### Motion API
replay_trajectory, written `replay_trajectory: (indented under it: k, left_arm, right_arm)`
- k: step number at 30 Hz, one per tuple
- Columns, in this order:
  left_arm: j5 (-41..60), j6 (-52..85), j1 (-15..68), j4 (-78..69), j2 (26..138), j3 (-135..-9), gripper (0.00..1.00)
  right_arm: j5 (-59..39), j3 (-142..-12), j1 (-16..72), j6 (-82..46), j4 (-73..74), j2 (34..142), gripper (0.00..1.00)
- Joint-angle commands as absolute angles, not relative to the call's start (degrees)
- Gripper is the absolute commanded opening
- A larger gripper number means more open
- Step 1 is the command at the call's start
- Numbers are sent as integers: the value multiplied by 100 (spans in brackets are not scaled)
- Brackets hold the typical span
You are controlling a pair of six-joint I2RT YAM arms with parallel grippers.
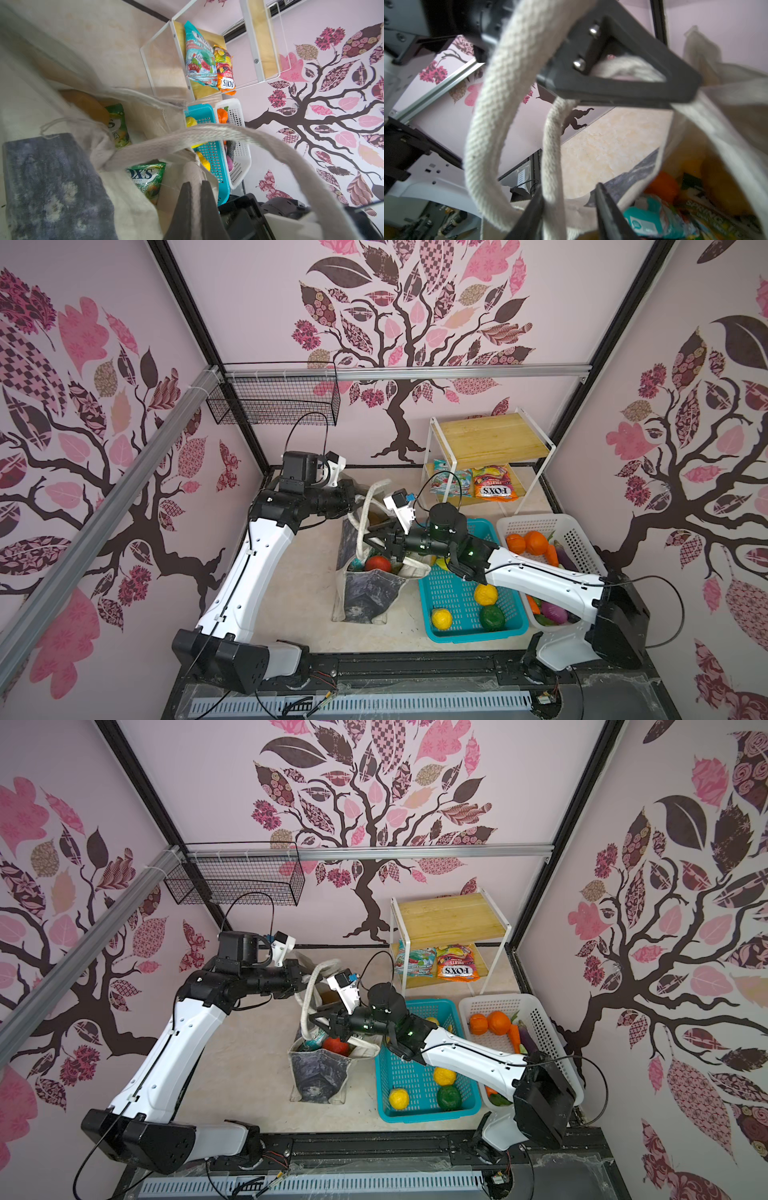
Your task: Place the food into the grocery bag and tie it
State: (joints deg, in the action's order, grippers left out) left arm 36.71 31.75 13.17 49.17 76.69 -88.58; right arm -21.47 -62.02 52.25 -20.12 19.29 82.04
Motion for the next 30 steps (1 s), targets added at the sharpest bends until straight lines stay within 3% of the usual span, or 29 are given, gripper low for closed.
replay_trajectory:
  k: [1, 7, 14, 20, 21, 22, 28, 30]
  left_arm:
    - [3656, 3217, 1310, 4853, 7545, -9427, 0]
    - [3589, 3225, 1310, 4891, 7596, -9720, 0]
    - [3544, 3110, 1315, 5118, 7655, -10058, 0]
    - [3409, 2898, 1310, 5271, 7491, -10002, 0]
    - [3357, 2831, 1315, 5312, 7487, -9995, 0]
    - [3300, 2766, 1313, 5380, 7502, -9997, 0]
    - [3215, 2626, 1301, 5344, 7405, -9818, 0]
    - [3419, 2425, 1302, 5500, 7443, -9916, 0]
  right_arm:
    - [-1684, -6094, 5180, -1764, 1652, 7623, 60]
    - [-1465, -5551, 5098, -1588, 1942, 6900, 84]
    - [-1304, -5049, 4750, -1391, 2301, 6443, 88]
    - [-2251, -5619, 4328, -1499, 1493, 6882, 84]
    - [-2350, -5613, 4325, -1485, 1535, 6915, 96]
    - [-2430, -5593, 4325, -1477, 1606, 6908, 100]
    - [-2457, -6037, 4272, -1450, 1202, 7125, 96]
    - [-3368, -6049, 3890, -1951, 1517, 7292, 84]
